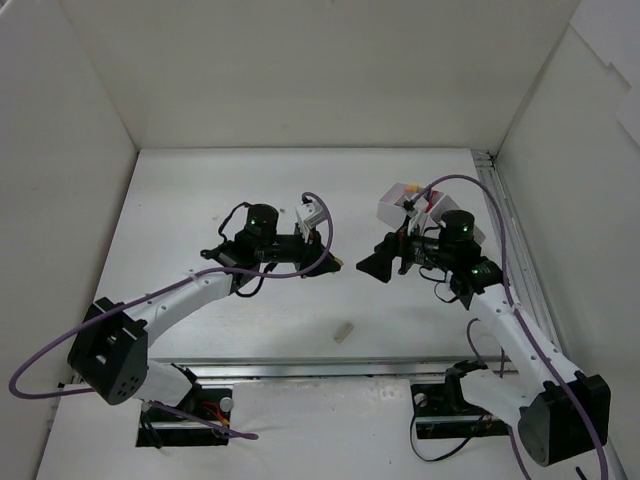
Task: Sort the stationery into containers
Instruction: Pick up the stationery from the center of the board, then place the stationery in the storage box.
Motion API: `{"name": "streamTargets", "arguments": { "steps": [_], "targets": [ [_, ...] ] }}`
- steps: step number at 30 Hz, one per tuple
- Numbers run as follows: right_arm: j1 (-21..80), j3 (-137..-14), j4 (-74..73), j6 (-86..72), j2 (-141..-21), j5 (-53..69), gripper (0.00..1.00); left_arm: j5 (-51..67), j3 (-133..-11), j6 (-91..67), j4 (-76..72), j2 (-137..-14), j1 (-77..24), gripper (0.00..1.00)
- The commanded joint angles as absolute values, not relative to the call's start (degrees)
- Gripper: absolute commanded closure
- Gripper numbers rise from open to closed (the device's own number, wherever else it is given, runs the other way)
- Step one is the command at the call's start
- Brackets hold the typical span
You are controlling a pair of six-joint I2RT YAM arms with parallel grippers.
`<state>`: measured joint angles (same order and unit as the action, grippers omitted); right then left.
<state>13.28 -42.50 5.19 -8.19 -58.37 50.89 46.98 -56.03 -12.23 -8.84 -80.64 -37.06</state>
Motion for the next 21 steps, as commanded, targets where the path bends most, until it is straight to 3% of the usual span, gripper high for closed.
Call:
{"name": "streamTargets", "arguments": {
  "steps": [1, 7, 11, 12, 14, 19, 21],
  "targets": [
    [17.31, -44.3, 16.41, -7.64, -60.9, 49.68, 0.17, 55.45, -55.29, -20.72, -22.3, -77.26, -35.95, 1.0],
    [22.14, -46.05, 17.93, -3.61, -64.42, 49.48, 0.25, 57.29, -54.67, -26.11, -24.16, -75.15, -34.28, 1.0],
    [24.16, -46.58, 20.56, -5.36, -65.83, 50.27, 0.46, 58.89, -53.88, -25.22, -23.74, -74.97, -34.28, 1.0],
    [24.34, -47.19, 19.87, -5.01, -65.66, 50.97, 0.57, 58.89, -54.14, -24.53, -22.86, -75.32, -34.28, 1.0],
    [25.57, -48.07, 17.15, -0.81, -65.48, 51.59, 0.61, 58.97, -55.45, -23.82, -20.05, -75.93, -34.28, 1.0],
    [28.82, -50.45, 3.0, 12.28, -64.25, 50.98, 0.6, 60.3, -58.09, -25.83, -17.59, -77.61, -33.75, 1.0],
    [30.05, -49.22, 2.99, 13.62, -62.32, 45.64, 0.34, 58.45, -59.41, -26.63, -14.09, -77.96, -33.23, 1.0]
  ]
}}
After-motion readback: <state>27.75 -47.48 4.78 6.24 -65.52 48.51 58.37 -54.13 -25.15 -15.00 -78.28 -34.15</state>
